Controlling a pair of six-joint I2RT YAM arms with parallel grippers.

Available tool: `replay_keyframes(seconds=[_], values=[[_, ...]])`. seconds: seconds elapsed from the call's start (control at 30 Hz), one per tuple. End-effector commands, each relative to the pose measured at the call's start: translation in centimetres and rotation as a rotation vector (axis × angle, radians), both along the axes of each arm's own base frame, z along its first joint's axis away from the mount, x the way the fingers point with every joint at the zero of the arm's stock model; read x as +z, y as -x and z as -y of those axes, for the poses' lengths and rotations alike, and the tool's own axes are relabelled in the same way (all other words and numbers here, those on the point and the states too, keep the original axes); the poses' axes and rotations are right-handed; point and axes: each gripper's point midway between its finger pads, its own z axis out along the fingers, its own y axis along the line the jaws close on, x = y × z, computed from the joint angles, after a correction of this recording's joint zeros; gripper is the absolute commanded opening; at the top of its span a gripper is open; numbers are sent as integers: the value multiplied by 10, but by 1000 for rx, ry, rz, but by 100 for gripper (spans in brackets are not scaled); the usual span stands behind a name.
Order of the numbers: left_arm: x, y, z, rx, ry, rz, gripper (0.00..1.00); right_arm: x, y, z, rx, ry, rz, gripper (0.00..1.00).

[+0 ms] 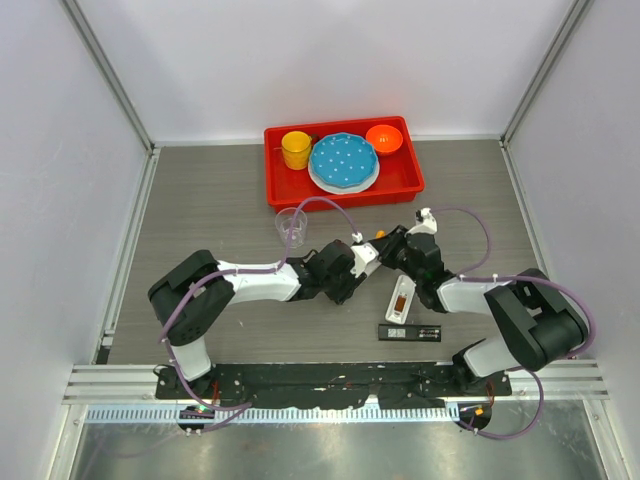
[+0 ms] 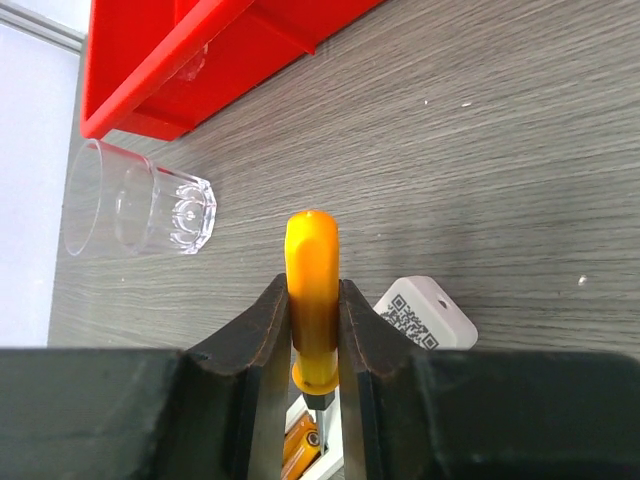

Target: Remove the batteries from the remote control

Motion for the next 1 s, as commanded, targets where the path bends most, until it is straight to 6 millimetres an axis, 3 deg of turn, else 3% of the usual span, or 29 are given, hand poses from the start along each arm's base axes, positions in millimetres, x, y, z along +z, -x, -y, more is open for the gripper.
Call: replay_keyframes(seconds=[0.0,0.23,0.4,0.6,0.77,0.97], values=[[13,-9,12,2,48,27,5,22,22,-33,123,-194,-29,1],[12,-9,12,2,46,25,0,37,33,-43,159,-263,-27,1],[12,-9,12,3,46,27,0,34,34,-40,149,-242,-23,1],[12,-8,9,5,43,30,0,39,19,-21,68,-95,41,1],[12,-7,9,4,43,26,0,47,2,9,-57,61,101,1],[13,-7,10,2,47,28,0,38,-7,15,-80,137,98,1]])
